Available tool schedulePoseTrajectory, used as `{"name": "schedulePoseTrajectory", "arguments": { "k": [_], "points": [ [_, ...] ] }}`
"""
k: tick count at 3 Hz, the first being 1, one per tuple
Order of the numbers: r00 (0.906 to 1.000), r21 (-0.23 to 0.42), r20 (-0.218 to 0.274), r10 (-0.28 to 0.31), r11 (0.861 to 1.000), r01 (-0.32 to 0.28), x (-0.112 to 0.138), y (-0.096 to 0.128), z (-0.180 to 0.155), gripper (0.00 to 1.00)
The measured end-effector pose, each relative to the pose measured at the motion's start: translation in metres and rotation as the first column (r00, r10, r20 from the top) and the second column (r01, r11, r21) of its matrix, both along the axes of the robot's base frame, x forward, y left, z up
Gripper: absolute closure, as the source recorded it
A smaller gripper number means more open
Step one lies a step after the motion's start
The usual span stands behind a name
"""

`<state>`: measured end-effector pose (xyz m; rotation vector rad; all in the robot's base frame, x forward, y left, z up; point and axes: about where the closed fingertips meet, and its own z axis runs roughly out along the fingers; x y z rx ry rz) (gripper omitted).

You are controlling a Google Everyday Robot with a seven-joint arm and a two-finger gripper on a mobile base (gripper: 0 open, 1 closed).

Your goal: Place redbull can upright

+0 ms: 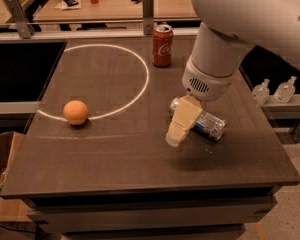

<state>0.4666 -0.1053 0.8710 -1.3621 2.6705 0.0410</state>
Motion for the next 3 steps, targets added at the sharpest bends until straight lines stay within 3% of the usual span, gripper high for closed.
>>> {"name": "schedulePoseTrajectory", "arguments": {
  "k": [1, 3],
  "points": [
    [0.9993, -0.01, -0.006, -0.036, 0.999, 0.036, 0.008, -0.001, -0.016, 0.0],
    [0.9972, -0.039, 0.033, -0.067, 0.997, 0.069, 0.035, -0.009, -0.032, 0.0]
  ]
}}
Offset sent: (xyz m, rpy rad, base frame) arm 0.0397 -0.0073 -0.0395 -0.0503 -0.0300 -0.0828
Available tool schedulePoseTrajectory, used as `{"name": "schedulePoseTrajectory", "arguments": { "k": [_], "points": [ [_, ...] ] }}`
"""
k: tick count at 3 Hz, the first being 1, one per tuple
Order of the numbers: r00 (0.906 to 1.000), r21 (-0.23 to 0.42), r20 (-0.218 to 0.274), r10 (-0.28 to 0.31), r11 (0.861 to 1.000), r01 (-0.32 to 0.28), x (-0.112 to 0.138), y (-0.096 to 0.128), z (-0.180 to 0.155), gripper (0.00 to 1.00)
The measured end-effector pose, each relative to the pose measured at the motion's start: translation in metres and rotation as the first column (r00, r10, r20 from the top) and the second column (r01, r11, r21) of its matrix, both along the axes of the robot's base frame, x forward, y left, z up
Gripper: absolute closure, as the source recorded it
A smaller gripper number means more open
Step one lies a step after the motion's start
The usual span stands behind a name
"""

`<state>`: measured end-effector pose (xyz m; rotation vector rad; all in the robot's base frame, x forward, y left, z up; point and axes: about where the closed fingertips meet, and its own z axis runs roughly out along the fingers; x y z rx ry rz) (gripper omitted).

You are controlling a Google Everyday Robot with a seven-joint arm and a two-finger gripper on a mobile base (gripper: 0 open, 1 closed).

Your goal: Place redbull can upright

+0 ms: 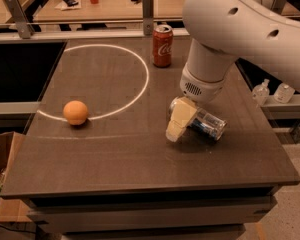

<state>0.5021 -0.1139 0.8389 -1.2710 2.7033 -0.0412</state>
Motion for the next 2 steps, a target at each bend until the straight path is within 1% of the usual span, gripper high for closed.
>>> {"name": "schedulePoseTrajectory", "arguments": {
  "k": [1, 2],
  "points": [
    [1.0, -0.011, 0.005, 0.002, 1.0, -0.002, 0.0059, -0.0014, -0.0055, 0.18],
    [0.9992, -0.019, 0.032, 0.023, 1.0, -0.022, 0.0107, -0.0002, -0.0021, 0.41]
  ]
}}
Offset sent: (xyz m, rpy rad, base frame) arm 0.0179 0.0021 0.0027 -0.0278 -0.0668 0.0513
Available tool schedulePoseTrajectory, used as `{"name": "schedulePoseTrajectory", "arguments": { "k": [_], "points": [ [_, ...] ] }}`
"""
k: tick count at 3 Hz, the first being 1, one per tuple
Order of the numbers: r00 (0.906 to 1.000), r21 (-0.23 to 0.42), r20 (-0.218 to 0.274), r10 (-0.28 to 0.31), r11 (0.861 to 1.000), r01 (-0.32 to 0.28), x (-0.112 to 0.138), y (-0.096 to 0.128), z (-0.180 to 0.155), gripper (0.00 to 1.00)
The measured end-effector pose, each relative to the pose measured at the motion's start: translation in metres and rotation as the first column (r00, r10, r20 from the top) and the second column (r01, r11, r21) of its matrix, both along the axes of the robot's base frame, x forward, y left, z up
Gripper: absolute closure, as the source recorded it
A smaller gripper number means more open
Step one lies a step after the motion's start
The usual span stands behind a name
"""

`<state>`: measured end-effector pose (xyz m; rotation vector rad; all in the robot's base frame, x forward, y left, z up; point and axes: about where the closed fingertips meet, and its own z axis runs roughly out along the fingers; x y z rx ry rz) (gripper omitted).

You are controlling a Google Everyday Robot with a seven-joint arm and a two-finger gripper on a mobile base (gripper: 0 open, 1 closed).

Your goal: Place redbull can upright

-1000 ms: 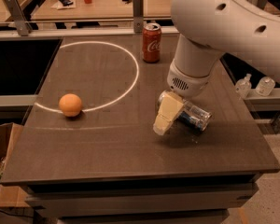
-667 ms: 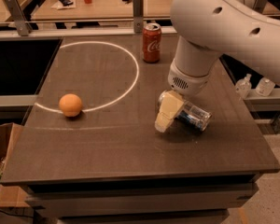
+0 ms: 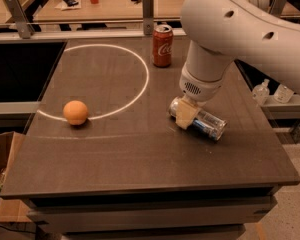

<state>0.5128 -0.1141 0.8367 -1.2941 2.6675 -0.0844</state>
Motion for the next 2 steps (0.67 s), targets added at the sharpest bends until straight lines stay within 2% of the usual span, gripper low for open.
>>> {"name": "schedulePoseTrajectory", "arguments": {
  "k": [1, 2],
  "points": [
    [0.9995, 0.014, 0.024, 0.02, 1.0, -0.02, 0.001, 0.002, 0.009, 0.64],
    [0.9927, 0.104, 0.096, 0.073, 0.991, -0.083, 0.002, 0.01, 0.036, 0.88]
  ]
}}
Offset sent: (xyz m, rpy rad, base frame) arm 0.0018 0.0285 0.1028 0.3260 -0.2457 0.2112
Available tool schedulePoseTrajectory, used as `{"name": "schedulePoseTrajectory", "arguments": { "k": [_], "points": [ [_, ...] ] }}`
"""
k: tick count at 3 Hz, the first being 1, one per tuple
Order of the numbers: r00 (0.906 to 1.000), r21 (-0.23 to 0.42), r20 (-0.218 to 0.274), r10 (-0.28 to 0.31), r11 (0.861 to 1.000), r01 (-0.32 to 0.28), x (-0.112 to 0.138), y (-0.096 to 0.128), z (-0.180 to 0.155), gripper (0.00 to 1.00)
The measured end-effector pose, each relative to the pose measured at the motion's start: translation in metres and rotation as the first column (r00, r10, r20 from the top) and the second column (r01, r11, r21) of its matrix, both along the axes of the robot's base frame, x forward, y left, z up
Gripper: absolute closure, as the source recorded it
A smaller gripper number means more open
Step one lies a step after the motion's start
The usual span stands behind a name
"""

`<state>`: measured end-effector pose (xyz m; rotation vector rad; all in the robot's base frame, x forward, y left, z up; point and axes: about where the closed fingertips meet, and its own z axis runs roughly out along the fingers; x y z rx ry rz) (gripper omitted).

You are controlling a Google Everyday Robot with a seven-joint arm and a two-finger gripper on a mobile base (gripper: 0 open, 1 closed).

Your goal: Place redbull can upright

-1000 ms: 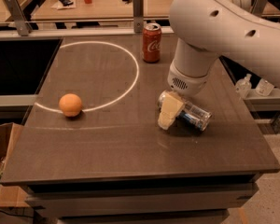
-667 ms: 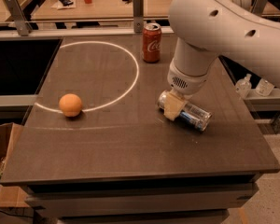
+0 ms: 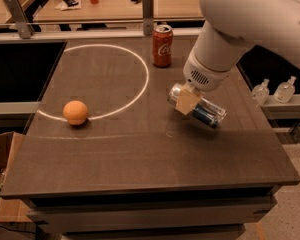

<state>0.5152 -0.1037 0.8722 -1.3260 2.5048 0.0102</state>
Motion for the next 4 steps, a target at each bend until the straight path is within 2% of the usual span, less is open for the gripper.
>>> {"name": "schedulePoseTrajectory", "arguments": {
  "k": [1, 2, 3, 4],
  "points": [
    [0.9901, 0.183, 0.13, 0.053, 0.98, -0.076, 0.012, 0.005, 0.034, 1.0],
    [0.9636, 0.395, 0.259, 0.067, 0.903, -0.169, 0.032, 0.021, 0.038, 1.0],
    [0.934, 0.611, 0.357, -0.005, 0.758, -0.229, 0.057, 0.023, 0.036, 1.0],
    [0.9036, 0.764, 0.423, -0.068, 0.564, -0.315, 0.047, 0.003, 0.058, 1.0]
  ]
}}
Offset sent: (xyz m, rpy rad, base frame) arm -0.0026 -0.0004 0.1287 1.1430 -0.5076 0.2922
